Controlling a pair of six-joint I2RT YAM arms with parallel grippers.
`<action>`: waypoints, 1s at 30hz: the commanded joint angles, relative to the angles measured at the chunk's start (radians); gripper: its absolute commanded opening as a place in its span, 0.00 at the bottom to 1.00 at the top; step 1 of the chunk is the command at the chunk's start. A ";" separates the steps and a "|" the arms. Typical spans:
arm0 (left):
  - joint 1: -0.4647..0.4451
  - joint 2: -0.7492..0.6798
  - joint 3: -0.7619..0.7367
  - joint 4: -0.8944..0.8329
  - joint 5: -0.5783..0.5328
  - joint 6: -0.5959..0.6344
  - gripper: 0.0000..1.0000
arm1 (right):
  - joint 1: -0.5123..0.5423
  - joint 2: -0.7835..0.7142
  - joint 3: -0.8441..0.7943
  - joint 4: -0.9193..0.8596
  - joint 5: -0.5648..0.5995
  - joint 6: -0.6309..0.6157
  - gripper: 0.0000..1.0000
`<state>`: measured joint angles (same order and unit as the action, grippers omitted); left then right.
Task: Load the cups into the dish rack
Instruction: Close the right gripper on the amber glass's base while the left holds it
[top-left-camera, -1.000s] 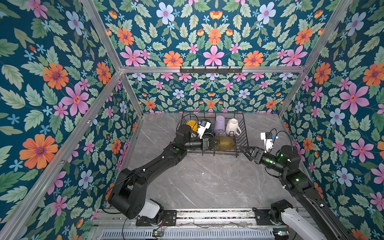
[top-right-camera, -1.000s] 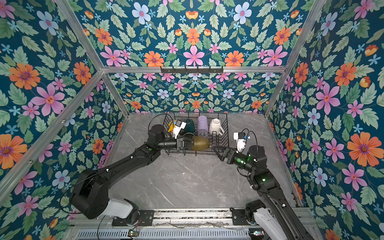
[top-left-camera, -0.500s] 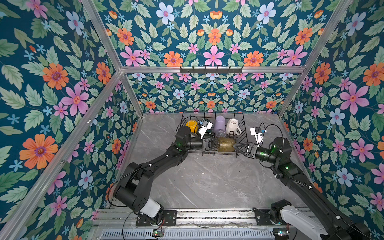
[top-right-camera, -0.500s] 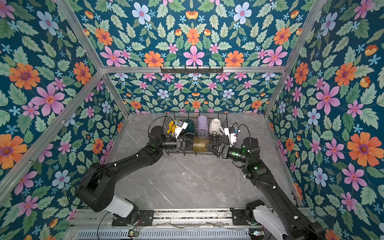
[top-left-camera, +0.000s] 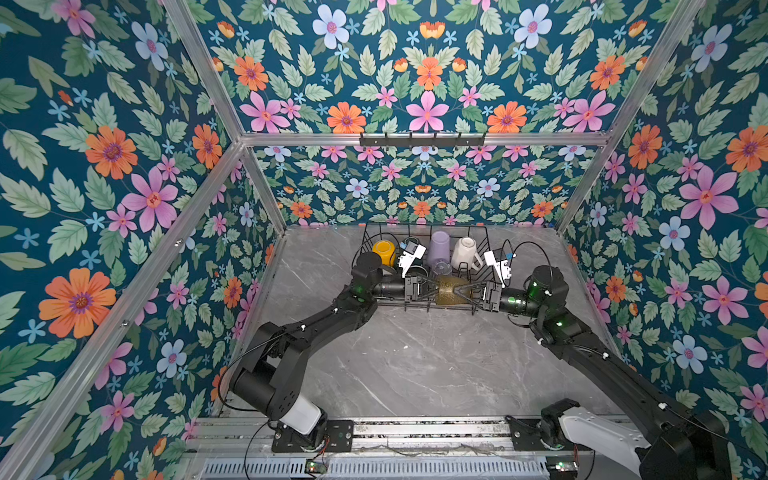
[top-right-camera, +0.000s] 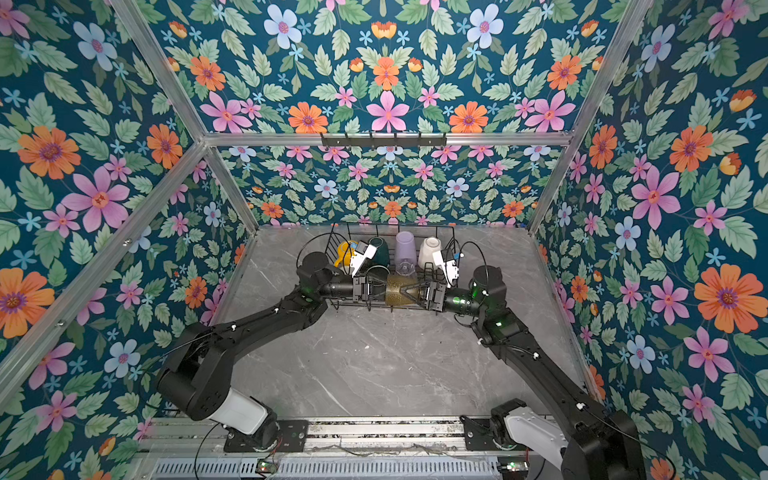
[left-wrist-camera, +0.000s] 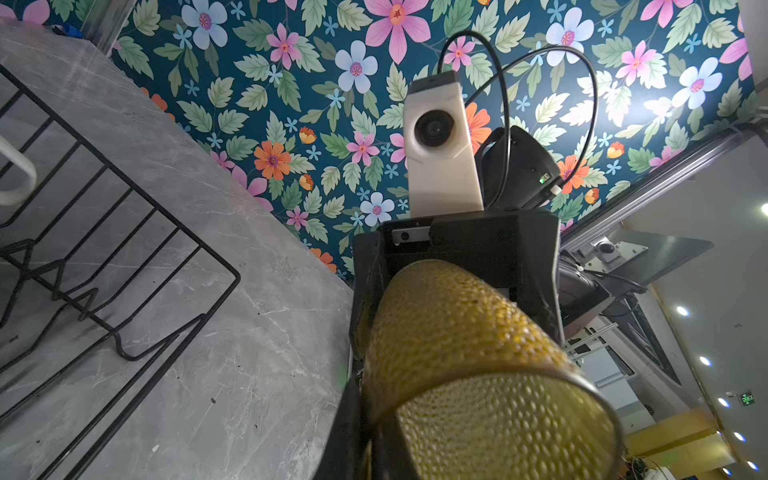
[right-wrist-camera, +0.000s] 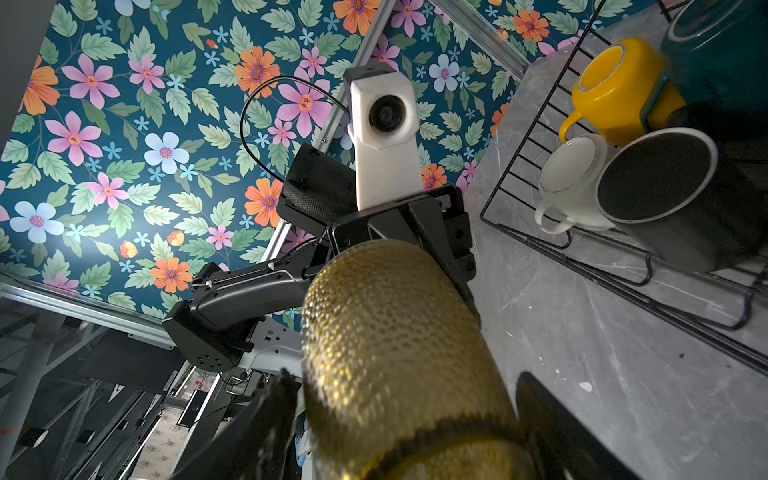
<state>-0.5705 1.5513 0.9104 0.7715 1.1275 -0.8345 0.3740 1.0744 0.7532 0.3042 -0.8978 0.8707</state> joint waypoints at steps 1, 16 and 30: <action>0.000 0.000 0.001 0.049 0.023 -0.001 0.00 | 0.013 0.020 0.016 0.039 -0.010 -0.003 0.80; 0.000 0.005 0.006 0.052 0.041 -0.006 0.00 | 0.045 0.072 0.035 0.037 -0.011 -0.006 0.55; 0.000 0.011 0.013 0.051 0.048 -0.010 0.00 | 0.047 0.074 0.040 -0.023 -0.003 -0.041 0.03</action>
<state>-0.5648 1.5616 0.9119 0.7761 1.1648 -0.8341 0.4160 1.1431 0.7876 0.3309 -0.9329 0.8673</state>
